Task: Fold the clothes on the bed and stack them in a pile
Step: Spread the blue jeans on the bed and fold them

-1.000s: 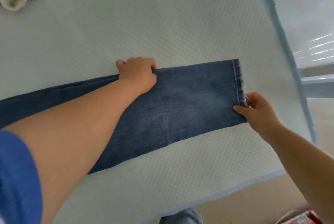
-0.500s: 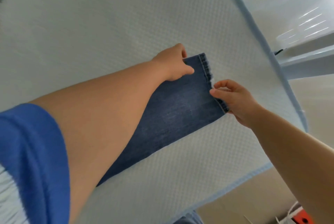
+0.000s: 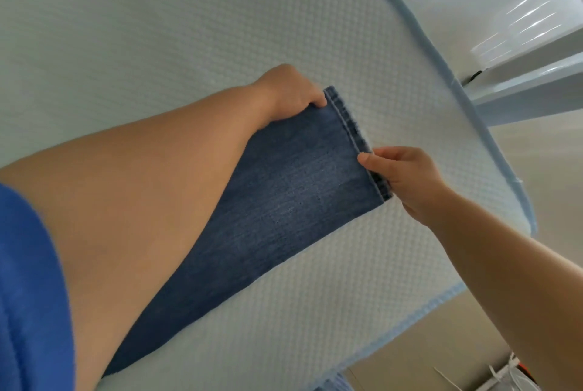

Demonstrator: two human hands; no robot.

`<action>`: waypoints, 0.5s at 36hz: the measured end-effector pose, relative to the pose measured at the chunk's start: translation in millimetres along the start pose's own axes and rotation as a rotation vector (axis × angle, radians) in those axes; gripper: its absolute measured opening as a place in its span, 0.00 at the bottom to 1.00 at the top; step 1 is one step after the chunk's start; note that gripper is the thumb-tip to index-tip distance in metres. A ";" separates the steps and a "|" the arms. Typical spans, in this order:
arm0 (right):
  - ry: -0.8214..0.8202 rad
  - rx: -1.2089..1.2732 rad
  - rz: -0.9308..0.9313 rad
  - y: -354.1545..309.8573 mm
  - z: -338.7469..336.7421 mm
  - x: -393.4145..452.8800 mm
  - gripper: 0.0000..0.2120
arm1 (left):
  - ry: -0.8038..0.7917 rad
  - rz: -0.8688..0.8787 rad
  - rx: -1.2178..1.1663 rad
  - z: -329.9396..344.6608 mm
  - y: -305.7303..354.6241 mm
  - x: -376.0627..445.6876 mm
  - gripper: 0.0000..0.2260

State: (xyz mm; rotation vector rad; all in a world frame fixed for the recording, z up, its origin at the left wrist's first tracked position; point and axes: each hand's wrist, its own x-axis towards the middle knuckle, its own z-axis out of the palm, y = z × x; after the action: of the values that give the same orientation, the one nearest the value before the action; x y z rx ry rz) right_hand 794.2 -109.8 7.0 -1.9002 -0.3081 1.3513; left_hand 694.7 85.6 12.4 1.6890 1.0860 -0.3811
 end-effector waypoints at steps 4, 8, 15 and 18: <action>-0.017 -0.021 0.055 2.1 -3.4 3.1 0.14 | -0.092 0.030 0.279 6.8 6.9 2.9 0.16; -0.041 -0.039 0.058 2.0 -5.2 7.1 0.07 | -0.030 0.068 0.260 11.2 4.6 8.0 0.17; -0.070 0.167 -0.006 -0.5 -4.1 0.3 0.09 | -0.013 0.096 0.149 13.4 8.5 11.9 0.20; -0.138 0.158 0.105 2.5 -9.0 -3.3 0.05 | -0.032 0.113 0.178 16.2 14.7 14.6 0.20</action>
State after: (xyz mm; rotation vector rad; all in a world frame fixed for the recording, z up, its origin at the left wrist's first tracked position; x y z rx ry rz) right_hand 800.2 -117.4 8.8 -1.7163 -0.1658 1.5344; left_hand 718.5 77.5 4.4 1.8853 0.9512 -0.4416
